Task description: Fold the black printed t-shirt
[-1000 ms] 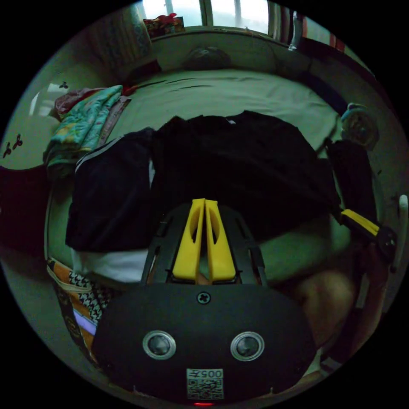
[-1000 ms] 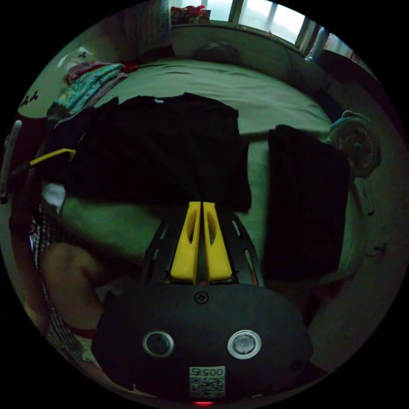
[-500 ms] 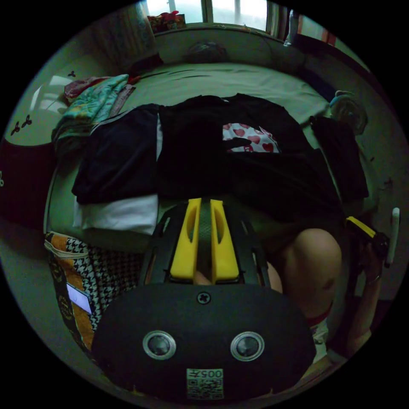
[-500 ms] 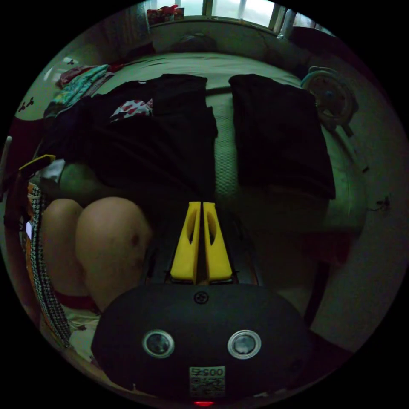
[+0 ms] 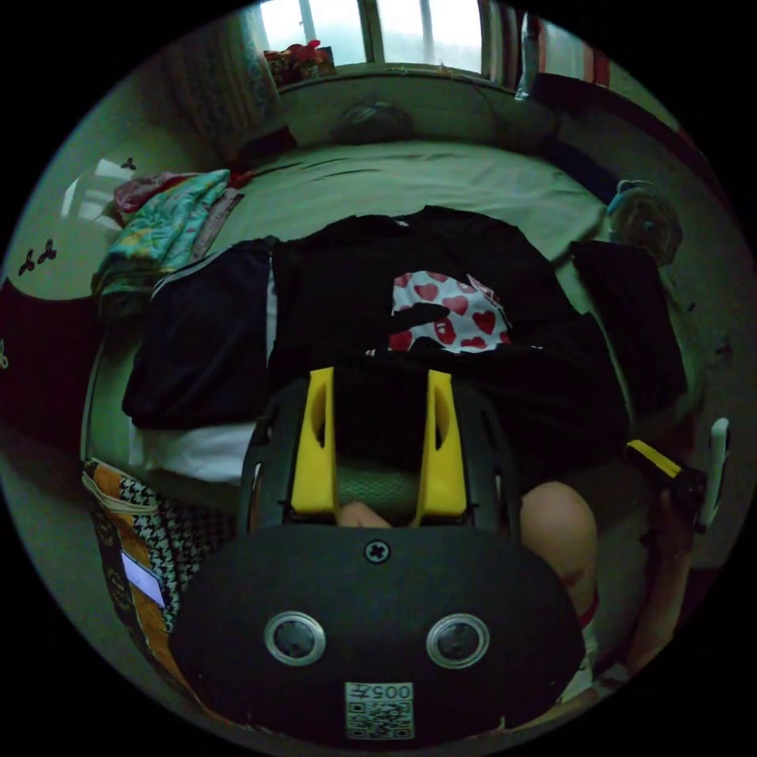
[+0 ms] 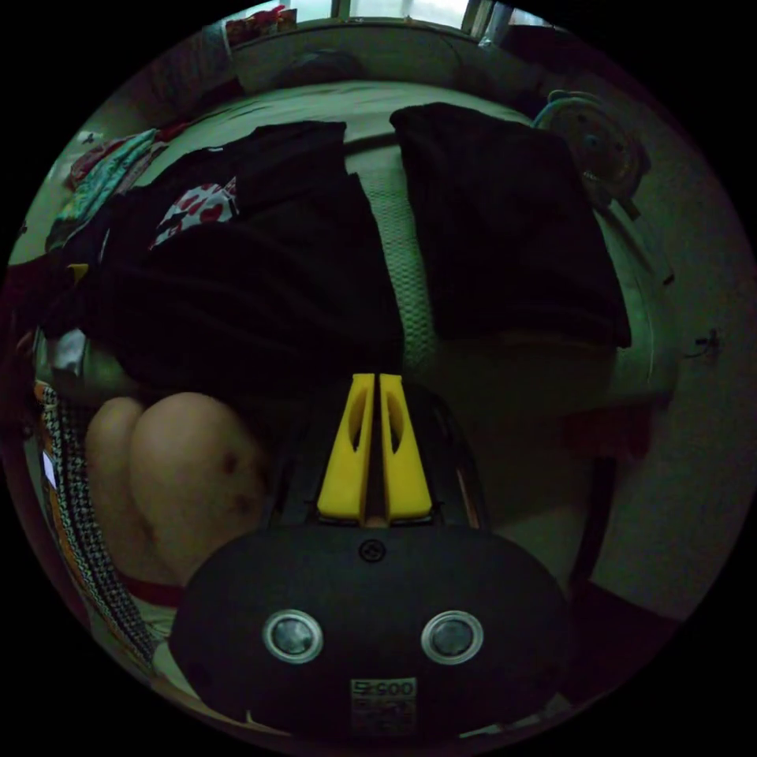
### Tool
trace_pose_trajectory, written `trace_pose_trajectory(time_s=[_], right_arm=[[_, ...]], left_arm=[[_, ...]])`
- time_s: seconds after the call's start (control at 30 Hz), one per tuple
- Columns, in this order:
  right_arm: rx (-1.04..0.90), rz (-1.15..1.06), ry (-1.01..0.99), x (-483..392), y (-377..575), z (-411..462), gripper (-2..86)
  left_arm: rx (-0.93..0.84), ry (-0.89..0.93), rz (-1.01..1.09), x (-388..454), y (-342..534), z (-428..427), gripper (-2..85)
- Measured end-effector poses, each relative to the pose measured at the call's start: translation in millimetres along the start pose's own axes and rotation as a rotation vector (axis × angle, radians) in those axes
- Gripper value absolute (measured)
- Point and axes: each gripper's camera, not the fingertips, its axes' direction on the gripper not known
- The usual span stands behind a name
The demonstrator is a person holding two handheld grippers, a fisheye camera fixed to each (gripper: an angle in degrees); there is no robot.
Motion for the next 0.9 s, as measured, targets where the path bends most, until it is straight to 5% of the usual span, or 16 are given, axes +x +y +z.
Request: trace_pose_trajectory(time_s=[0.53, 0.67, 0.9], right_arm=[[-0.042, 0.017, -0.096, 45, 40, -15, -0.9], [-0.022, 0.021, -0.099, 52, 53, -25, -0.9], [0.000, 0.066, -0.149, 64, 72, -47, -1.1]], left_arm=[[-0.022, -0.004, -0.097, -57, 81, -8, 15.4], [-0.133, -0.043, -0.081, -56, 91, 0, 11.0], [-0.050, -0.048, -0.014, -64, 141, -37, 3.2]])
